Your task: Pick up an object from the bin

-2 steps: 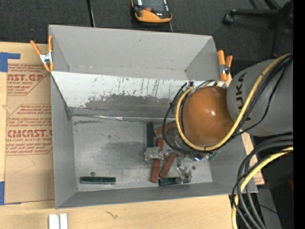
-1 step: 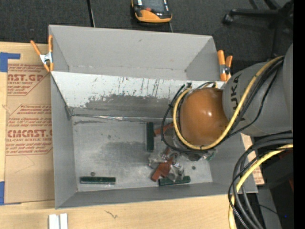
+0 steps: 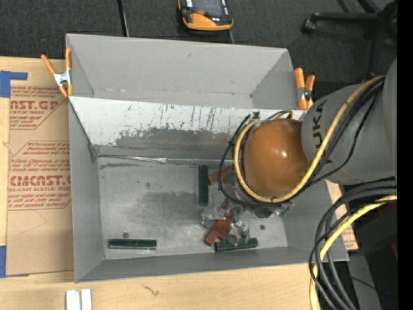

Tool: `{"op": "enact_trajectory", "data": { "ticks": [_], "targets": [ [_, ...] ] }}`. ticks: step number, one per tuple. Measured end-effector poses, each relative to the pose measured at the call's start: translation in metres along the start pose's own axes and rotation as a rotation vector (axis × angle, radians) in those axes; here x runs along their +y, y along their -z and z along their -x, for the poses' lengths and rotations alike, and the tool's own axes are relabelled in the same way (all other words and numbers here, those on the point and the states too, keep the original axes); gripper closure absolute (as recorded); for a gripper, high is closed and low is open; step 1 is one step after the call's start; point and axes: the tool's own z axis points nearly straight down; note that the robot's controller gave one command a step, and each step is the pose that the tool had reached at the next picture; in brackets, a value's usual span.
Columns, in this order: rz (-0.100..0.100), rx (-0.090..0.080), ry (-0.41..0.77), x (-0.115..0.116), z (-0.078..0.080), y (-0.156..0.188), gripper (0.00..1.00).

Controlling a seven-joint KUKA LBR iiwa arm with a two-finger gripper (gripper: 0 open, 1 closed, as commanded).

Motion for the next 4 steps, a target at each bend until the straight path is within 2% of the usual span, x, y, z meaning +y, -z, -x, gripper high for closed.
{"op": "enact_trajectory", "data": {
  "ticks": [1,3,4],
  "targets": [
    [0.001,0.000,0.001,0.001,-0.001,0.002,1.00],
    [-0.004,-0.007,-0.001,0.000,0.000,0.038,1.00],
    [0.005,-0.001,-0.001,0.003,-0.001,0.053,1.00]
  ]
}}
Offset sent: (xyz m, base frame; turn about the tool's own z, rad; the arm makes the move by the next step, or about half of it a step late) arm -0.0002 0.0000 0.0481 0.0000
